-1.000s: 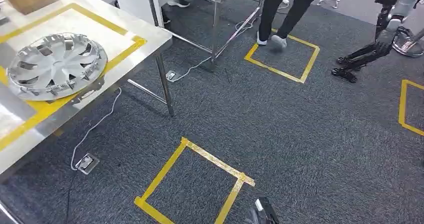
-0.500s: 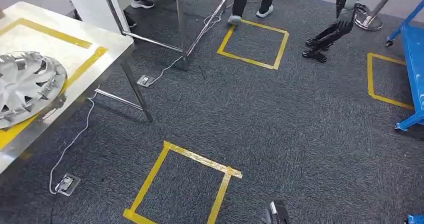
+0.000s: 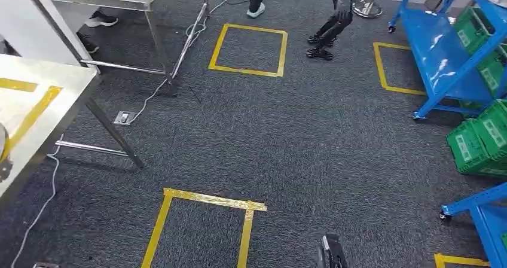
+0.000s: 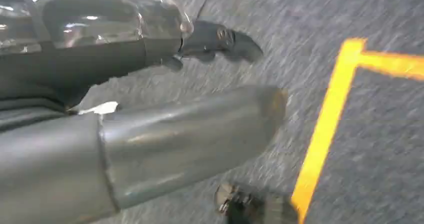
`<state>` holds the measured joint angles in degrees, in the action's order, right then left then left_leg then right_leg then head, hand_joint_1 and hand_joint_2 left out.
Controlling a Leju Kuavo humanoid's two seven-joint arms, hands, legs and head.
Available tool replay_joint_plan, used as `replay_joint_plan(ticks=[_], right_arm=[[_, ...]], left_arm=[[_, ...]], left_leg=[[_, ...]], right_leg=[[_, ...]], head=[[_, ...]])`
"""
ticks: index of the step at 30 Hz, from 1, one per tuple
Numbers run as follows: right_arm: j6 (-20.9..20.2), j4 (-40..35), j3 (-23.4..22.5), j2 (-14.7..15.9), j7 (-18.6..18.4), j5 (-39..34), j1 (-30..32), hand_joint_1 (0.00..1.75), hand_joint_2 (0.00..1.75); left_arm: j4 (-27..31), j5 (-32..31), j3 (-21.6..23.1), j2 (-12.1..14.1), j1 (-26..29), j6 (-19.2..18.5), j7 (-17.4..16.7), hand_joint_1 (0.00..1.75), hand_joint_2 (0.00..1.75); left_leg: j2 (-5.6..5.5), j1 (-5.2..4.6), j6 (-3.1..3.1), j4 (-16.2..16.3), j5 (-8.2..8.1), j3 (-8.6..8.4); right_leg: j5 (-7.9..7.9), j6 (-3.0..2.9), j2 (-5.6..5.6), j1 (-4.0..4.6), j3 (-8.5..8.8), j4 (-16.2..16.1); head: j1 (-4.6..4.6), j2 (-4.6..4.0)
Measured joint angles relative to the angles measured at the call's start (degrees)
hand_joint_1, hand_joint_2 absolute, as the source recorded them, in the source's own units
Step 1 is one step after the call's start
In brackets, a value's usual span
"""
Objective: Take the parts from the cabinet and place them on the table.
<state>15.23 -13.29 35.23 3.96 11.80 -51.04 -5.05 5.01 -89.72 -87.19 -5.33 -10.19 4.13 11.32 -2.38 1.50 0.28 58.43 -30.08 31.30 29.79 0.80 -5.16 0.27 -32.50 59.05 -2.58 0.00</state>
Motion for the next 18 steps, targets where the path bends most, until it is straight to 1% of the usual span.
replay_joint_plan(ticks=[1,2,3,4,5,6,7,8,9,10,11,13,14,15,16,17,18], right_arm=[[-0.3,0.0,0.0,0.1,0.0,0.0,-0.2,0.0,0.0],[-0.5,0.0,0.0,0.2,0.1,0.0,-0.5,0.0,0.0],[-0.9,0.0,0.0,0.2,0.2,0.1,-0.7,0.0,0.0],[-1.1,0.0,0.0,0.2,0.5,0.1,-0.7,0.0,0.0],[-1.4,0.0,0.0,0.2,0.8,0.2,-0.4,0.0,0.0],[-1.5,0.0,0.0,0.2,0.9,0.2,-0.1,0.0,0.0],[-1.5,0.0,0.0,0.2,1.1,0.2,0.1,0.0,0.0],[-1.5,0.0,0.0,0.2,1.1,0.2,0.2,0.0,0.0],[-1.5,0.0,0.0,0.3,1.2,0.2,0.1,0.0,0.0],[-1.5,0.0,0.0,0.3,1.2,0.2,0.0,0.0,0.0],[-1.6,0.0,0.0,0.3,1.6,0.2,-0.2,0.0,0.0],[-2.2,0.0,0.0,0.3,3.0,-0.3,0.2,0.0,0.0],[-2.4,0.1,0.0,0.3,3.3,-0.5,0.3,0.0,0.0],[-2.5,0.1,0.0,0.0,3.4,-0.5,0.5,0.0,0.0],[-2.6,0.1,0.0,-0.3,3.6,-0.5,0.3,0.0,0.0],[-2.6,0.1,0.0,-0.3,3.7,-0.5,-0.1,0.0,0.0],[-2.7,0.1,0.0,-0.5,3.8,-0.5,-0.3,0.0,0.0]], left_arm=[[0.0,0.3,0.0,0.1,0.1,0.1,0.2,0.0,0.0],[0.0,0.5,0.0,0.1,0.2,0.2,0.3,0.0,0.0],[0.0,0.7,0.0,0.2,0.3,0.2,0.3,0.0,0.0],[0.0,1.0,0.0,0.2,0.3,0.4,0.3,0.0,0.0],[0.0,1.3,0.0,0.2,0.2,0.5,0.5,0.0,0.0],[0.0,1.6,0.0,0.2,0.2,0.6,0.6,0.0,0.0],[0.0,1.7,0.0,0.1,0.1,0.7,0.7,0.0,0.0],[0.0,1.8,0.0,0.0,0.0,0.8,0.7,0.0,0.0],[0.0,1.8,0.0,-0.2,-0.1,0.8,0.7,0.0,0.0],[0.0,1.8,0.0,-0.3,-0.1,0.9,0.8,0.0,0.0],[0.0,2.2,0.0,-0.3,-0.1,0.8,1.0,0.0,0.0],[0.0,2.8,0.0,-0.5,-0.2,0.8,1.9,0.0,0.0],[0.0,2.8,0.0,-0.6,-0.3,0.8,2.2,0.0,0.0],[0.0,3.0,-0.1,-0.5,-0.4,0.8,2.2,0.0,0.0],[0.0,3.0,-0.1,-0.5,-0.4,0.8,2.4,0.0,0.0],[0.0,3.0,-0.1,-0.5,-0.2,0.8,2.5,0.0,0.0],[0.0,3.0,-0.1,-0.5,-0.1,0.8,2.4,0.0,0.0]], left_leg=[[1.2,-0.2,0.39,-0.3,-0.17,-0.37],[2.36,-0.46,0.58,-0.3,-0.32,-0.53],[3.51,-0.6,0.63,-0.3,-0.55,-0.65],[4.52,-0.66,0.64,-0.3,-0.79,-0.76],[5.41,-0.71,0.62,-0.3,-1.02,-0.93],[6.05,-0.76,0.53,-0.3,-1.26,-1.21],[6.73,-0.82,0.44,-0.3,-1.55,-1.59],[7.39,-0.85,0.35,-0.3,-1.83,-2.03],[7.86,-0.85,0.22,-0.4,-2.07,-2.33],[8.39,-1.03,-0.1,-0.4,-2.29,-2.36],[8.79,-1.0,-0.36,-0.5,-2.36,-2.36],[9.85,-0.87,-0.8,-0.9,-2.46,-2.75],[10.42,-0.96,-1.23,-1.3,-2.59,-3.44],[6.24,-0.67,-1.39,-0.6,-3.32,-3.37],[2.14,-0.55,-1.34,1.4,-4.42,-2.43],[1.27,-0.61,-1.34,5.4,-6.32,-0.37],[1.31,-0.58,-1.47,10.5,-8.33,2.41]], right_leg=[[1.74,0.47,2.89,-0.14,-1.62,3.1],[3.77,0.87,4.06,-0.34,-4.03,7.6],[5.47,1.12,4.6,-0.48,-6.43,11.9],[6.34,1.31,4.87,-0.58,-8.36,15.2],[5.84,1.39,4.95,-0.69,-9.14,16.2],[4.15,1.3,5.04,-0.74,-8.56,14.6],[1.3,1.0,5.29,-0.7,-6.62,10.5],[-1.63,0.47,6.13,-0.5,-3.98,5.1],[-3.24,-0.22,8.14,0.0,-1.84,0.5],[-1.98,-0.77,9.93,0.7,-0.98,-0.2],[-2.05,-1.21,9.64,0.92,-0.98,-0.9],[-1.88,-1.73,8.6,1.18,-1.15,-0.9],[-2.15,-2.11,7.98,1.18,-0.68,-1.8],[-2.69,-2.23,7.7,0.62,0.17,-2.9],[-2.8,-2.52,7.25,0.41,0.56,-3.3],[-2.82,-2.65,6.53,0.33,0.62,-3.4],[-2.67,-2.88,5.71,0.37,0.67,-3.3]], head=[[-1.12,0.0],[-1.4,0.0],[-1.38,0.0],[-1.4,0.0],[-1.48,0.0],[-1.66,0.0],[-1.86,0.0],[-2.07,0.0],[-2.23,0.0],[-2.12,0.0],[-2.25,0.0],[-2.18,0.0],[-2.34,0.0],[-2.54,0.0],[-2.18,0.0],[-1.86,0.0],[-1.23,0.0]])
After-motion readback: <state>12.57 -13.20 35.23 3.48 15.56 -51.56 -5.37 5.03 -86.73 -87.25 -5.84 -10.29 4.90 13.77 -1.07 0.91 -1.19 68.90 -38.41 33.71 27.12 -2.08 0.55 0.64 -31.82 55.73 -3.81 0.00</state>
